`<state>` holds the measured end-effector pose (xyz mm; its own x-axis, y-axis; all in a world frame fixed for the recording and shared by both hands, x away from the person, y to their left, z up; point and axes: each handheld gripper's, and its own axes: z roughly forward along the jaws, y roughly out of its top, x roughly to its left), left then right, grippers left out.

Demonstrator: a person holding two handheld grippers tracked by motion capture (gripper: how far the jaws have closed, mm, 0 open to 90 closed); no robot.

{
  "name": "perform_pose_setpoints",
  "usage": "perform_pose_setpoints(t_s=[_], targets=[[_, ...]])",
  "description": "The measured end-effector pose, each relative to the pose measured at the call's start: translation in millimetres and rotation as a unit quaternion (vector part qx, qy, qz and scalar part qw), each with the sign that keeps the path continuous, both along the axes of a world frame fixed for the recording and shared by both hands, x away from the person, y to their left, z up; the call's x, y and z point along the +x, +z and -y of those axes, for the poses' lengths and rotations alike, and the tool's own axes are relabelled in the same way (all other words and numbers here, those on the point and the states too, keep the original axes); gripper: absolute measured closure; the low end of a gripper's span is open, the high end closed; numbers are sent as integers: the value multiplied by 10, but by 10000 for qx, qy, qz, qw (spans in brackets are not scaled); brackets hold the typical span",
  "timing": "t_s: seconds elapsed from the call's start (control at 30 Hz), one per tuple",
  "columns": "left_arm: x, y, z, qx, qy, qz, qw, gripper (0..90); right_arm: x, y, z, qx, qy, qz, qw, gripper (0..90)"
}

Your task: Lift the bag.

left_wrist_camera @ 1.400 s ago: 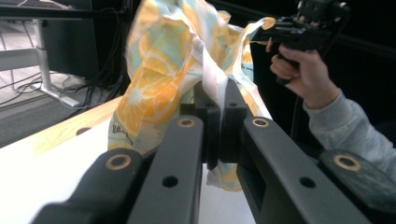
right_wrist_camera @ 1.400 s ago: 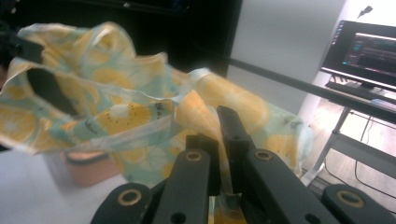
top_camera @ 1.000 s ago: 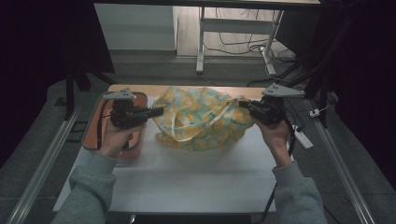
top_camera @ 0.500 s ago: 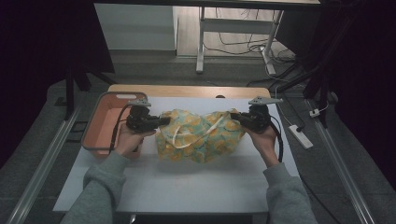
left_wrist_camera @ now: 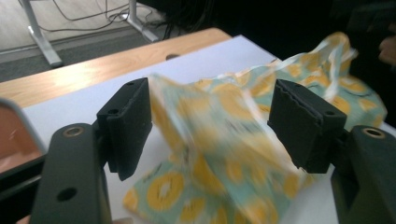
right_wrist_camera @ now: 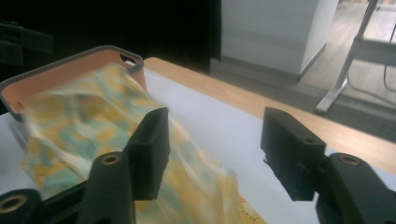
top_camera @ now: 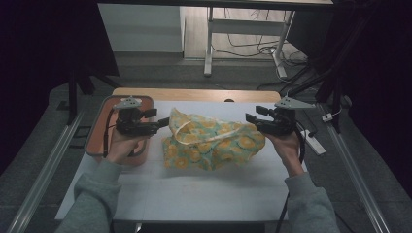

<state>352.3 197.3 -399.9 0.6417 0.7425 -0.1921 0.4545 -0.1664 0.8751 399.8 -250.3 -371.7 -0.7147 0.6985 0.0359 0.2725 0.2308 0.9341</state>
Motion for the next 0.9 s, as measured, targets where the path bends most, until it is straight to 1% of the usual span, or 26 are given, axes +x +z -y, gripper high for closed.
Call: perform_pose_setpoints(t_s=[0.07, 0.1, 0.17, 0.27, 0.33, 0.4, 0.47, 0.53, 0.57, 0.63, 0.67, 0.8, 0.9], targets=[[-82, -9, -10, 36, -49, -3, 10000, 289, -78, 50, 38, 95, 72, 36, 9999, 407], [-120, -19, -13, 72, -87, -34, 9999, 289, -117, 64, 46, 100, 139, 10, 9999, 401], [-202, -49, -20, 193, -121, -40, 9997, 290, -205, 67, 54, -30, 243, 1, 9997, 396], [-316, -108, -32, 270, -202, -80, 9994, 290, -330, 24, 78, -104, 381, -29, 9992, 398], [-381, -159, -26, 397, -224, -97, 9989, 293, -394, -40, 91, -153, 450, -72, 9988, 400], [-433, -223, -16, 591, -236, -110, 9979, 302, -445, -123, 100, -257, 474, -130, 9985, 402], [-475, -297, -20, 745, -200, -140, 9969, 313, -476, -234, 114, -305, 483, -240, 9981, 403], [-520, -363, -57, 778, -192, -208, 9966, 313, -505, -354, 140, -400, 468, -327, 9976, 404], [-549, -390, -80, 803, -165, -227, 9964, 313, -522, -411, 161, -408, 454, -356, 9975, 409], [-619, -438, -134, 831, -78, -252, 9962, 313, -561, -515, 212, -417, 432, -401, 9974, 412], [-662, -462, -161, 821, -27, -251, 9963, 314, -585, -558, 240, -453, 394, -385, 9975, 415], [-862, -567, -243, 870, 55, -197, 9960, 315, -678, -687, 374, -397, 306, -427, 9978, 417], [-958, -631, -314, 834, 103, -259, 9961, 314, -745, -755, 448, -384, 307, -452, 9978, 417]])
